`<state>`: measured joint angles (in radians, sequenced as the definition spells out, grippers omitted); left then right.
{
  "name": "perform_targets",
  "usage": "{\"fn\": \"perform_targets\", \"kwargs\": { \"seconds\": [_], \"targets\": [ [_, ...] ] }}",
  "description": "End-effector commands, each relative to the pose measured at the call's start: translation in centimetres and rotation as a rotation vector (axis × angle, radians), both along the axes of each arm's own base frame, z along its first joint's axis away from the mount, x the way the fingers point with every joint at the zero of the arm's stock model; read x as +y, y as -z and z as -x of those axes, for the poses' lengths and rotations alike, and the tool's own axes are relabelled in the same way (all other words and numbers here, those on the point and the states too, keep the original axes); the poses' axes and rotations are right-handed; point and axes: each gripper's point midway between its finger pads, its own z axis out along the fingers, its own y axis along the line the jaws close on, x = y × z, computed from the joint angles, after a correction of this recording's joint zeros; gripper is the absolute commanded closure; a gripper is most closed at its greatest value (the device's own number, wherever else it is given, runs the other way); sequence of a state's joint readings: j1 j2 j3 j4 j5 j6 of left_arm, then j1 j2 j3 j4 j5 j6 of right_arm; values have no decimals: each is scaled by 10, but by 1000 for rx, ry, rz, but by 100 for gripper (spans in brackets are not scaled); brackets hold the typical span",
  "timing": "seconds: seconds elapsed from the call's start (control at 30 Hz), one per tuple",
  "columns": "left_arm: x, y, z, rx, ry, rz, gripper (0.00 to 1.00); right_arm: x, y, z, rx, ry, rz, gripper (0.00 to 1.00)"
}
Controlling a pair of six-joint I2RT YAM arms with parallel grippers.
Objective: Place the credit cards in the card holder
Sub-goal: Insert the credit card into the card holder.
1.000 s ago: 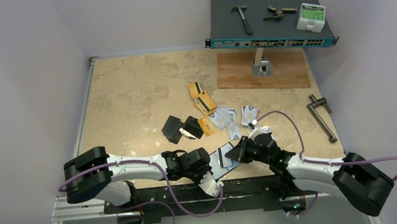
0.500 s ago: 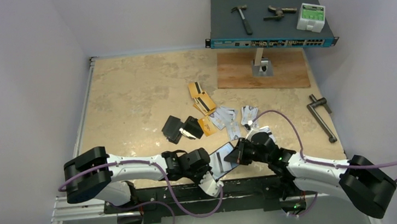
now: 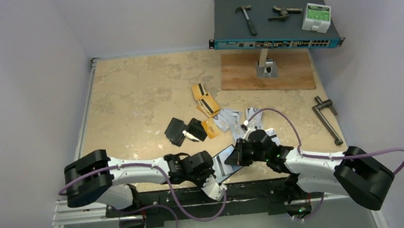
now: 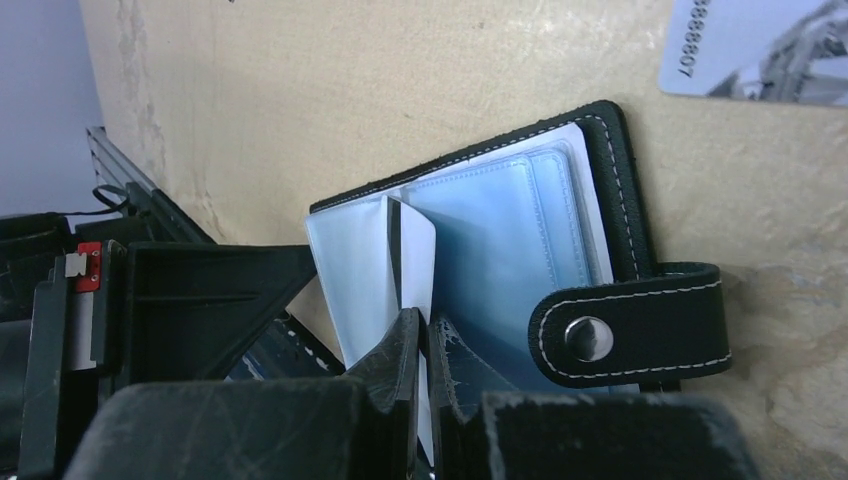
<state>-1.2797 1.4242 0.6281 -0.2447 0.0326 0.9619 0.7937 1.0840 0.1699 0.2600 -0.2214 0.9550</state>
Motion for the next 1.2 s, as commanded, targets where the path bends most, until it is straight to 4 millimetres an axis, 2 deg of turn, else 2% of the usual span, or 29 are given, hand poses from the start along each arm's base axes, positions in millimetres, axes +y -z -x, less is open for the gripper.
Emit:
{"fn": "perform_targets", "kwargs": {
  "seconds": [0.0,0.2,0.33,0.43,0.6,0.87,1.07,1.17],
  "targets": [
    [2,-1,-1,-16,7,11,100,1,14,20,29,-157,80,100],
    [3,-2,-2,-17,4,14,100,4,18,10,21,-235,182,98],
    [3,-3,-3,-20,2,16,100,1,20,10,30,-241,206,87],
    [5,-2,-2,-19,5,12,100,-5,19,6,28,-212,225,72],
    [4,-2,-2,-20,5,14,100,-11,10,-1,12,-161,251,61],
    [3,-3,-3,-21,9,16,100,-11,0,-18,-40,-121,279,53],
    [1,-3,-4,-26,6,22,100,-3,-15,-44,-111,-66,291,54],
    [0,-4,-5,-31,6,24,100,7,-25,-59,-157,-60,283,59]
  ]
}}
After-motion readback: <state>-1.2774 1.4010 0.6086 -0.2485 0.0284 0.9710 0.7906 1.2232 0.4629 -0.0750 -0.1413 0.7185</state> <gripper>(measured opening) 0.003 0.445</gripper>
